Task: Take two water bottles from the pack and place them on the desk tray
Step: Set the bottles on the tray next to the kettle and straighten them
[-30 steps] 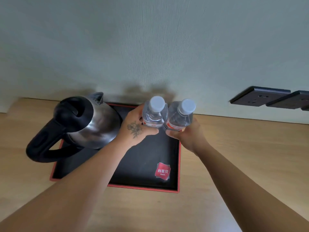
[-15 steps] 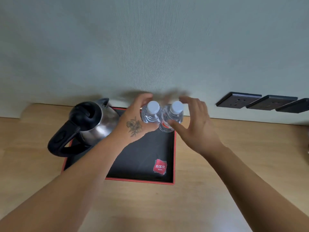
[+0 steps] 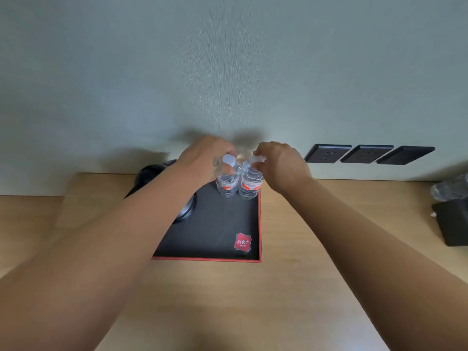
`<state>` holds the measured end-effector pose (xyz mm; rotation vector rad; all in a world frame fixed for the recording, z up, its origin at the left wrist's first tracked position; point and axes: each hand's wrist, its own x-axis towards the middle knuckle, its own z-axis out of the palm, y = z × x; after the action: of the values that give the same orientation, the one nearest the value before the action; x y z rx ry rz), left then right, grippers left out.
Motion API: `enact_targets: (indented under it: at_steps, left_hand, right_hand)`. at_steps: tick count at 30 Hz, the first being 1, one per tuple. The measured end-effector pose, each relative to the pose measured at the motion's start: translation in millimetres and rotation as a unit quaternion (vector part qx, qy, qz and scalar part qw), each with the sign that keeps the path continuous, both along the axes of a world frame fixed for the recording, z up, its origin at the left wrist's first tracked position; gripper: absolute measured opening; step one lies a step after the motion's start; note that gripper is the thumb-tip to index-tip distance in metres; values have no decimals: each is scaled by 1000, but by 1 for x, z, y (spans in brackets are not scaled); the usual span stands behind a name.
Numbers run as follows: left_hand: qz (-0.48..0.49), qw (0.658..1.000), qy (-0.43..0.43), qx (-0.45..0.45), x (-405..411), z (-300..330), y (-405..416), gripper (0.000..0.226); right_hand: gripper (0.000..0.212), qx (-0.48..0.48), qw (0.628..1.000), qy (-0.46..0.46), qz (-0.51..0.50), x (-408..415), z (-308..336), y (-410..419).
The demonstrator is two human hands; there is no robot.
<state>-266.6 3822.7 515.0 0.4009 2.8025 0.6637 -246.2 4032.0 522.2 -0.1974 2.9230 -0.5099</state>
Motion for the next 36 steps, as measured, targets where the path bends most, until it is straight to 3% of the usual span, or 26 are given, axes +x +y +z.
enact_targets:
  at_steps: [7,21,36]
  left_hand:
    - [65,997,-23,28,-5,-4,5,46]
    - [69,997,-12,45,2,-1,6,46]
    - [87,994,-22,65,5,-3,5,49]
  right_hand:
    - [34,10,999,-29,-11,-13,4,-3]
    - [37,3,998,-56,-26,-15,5,-4]
    - [41,63,998,-12,-26,3,9,-12]
